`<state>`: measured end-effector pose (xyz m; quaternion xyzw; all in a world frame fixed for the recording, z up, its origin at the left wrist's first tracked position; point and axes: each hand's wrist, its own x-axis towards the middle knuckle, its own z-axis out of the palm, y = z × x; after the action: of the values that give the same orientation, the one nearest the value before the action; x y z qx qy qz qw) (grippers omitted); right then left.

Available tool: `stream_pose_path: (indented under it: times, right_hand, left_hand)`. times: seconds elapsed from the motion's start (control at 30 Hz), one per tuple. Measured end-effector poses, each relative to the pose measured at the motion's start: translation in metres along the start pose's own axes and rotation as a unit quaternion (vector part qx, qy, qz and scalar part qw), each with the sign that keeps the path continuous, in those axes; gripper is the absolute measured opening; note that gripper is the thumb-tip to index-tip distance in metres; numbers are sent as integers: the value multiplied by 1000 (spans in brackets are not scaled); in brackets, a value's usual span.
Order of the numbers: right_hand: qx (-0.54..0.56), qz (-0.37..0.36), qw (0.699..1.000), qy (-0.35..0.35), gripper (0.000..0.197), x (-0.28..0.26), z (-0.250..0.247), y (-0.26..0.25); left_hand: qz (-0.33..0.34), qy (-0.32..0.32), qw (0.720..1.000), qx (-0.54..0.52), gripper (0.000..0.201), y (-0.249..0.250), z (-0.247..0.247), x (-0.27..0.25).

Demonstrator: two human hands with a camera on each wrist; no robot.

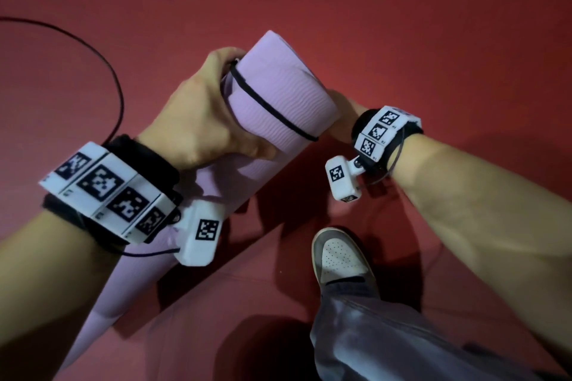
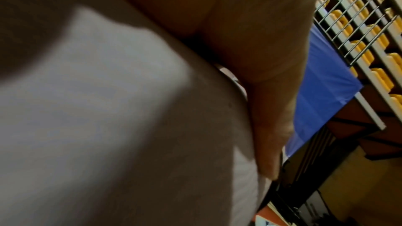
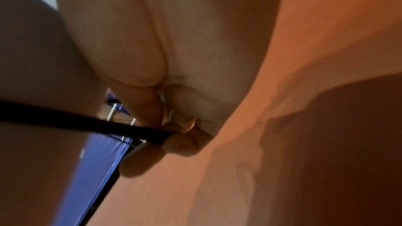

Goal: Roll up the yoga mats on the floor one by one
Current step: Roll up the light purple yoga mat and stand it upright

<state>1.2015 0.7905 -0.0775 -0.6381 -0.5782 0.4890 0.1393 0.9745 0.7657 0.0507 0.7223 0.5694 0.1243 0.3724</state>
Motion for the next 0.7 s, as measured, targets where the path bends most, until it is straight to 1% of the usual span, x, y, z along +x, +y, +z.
stream_pose_path:
  times: [0.03,0.07,0.1,0.13,0.17,0.2,0.23,0.27,0.3,0.37,0.43,0.53,0.57,0.63,0.67,0.7]
  right_hand:
    - [-28,13,999,-9,56,-1,-5,3]
    - [-51,41,998,-24,41,-5,-4,2]
    - [-70,67,994,-57,12,-13,0,-2]
    - [-63,62,992,-91,16,-21,9,-6]
    - [-33,29,991,-128,30,-27,20,-10]
    - [30,14,989,-147,31,-32,31,-10]
    - [79,3,986,-148,22,-39,39,-16]
    - [94,13,985,-143,17,-37,43,-14]
    - [59,24,989,-132,20,-31,47,-10]
    - [-50,42,991,-114,24,-22,50,2]
    - [-90,42,988,-118,27,-21,46,19]
    - [-155,50,976,-146,28,-37,33,35]
    - [-163,44,973,-158,33,-44,30,41]
    - [-154,39,972,-171,54,-56,23,47]
    - [-143,26,974,-173,63,-60,20,49]
    - [-129,14,977,-169,65,-60,16,50]
  left_hand:
    - [14,0,1000,1,125,3,1,1]
    - [26,1,1000,1,125,6,2,3]
    - [30,5,1000,1,125,8,1,5]
    - [29,11,1000,2,126,10,0,8]
    - [25,16,1000,5,128,10,-1,13]
    - [19,19,1000,9,129,10,-2,19]
    - [12,22,1000,11,130,8,-1,25]
    - [5,26,1000,12,130,5,2,33]
    - [-4,28,1000,13,130,3,7,41]
    - [-22,14,999,30,131,-3,24,59]
    - [-34,-16,998,58,132,-10,48,75]
    - [-47,-46,994,84,133,-23,82,92]
    - [-51,-53,993,89,132,-28,92,96]
    - [-56,-51,991,107,123,-32,108,101]
    - [-57,-44,990,123,120,-32,113,103]
    - [-58,-38,988,141,119,-32,116,104]
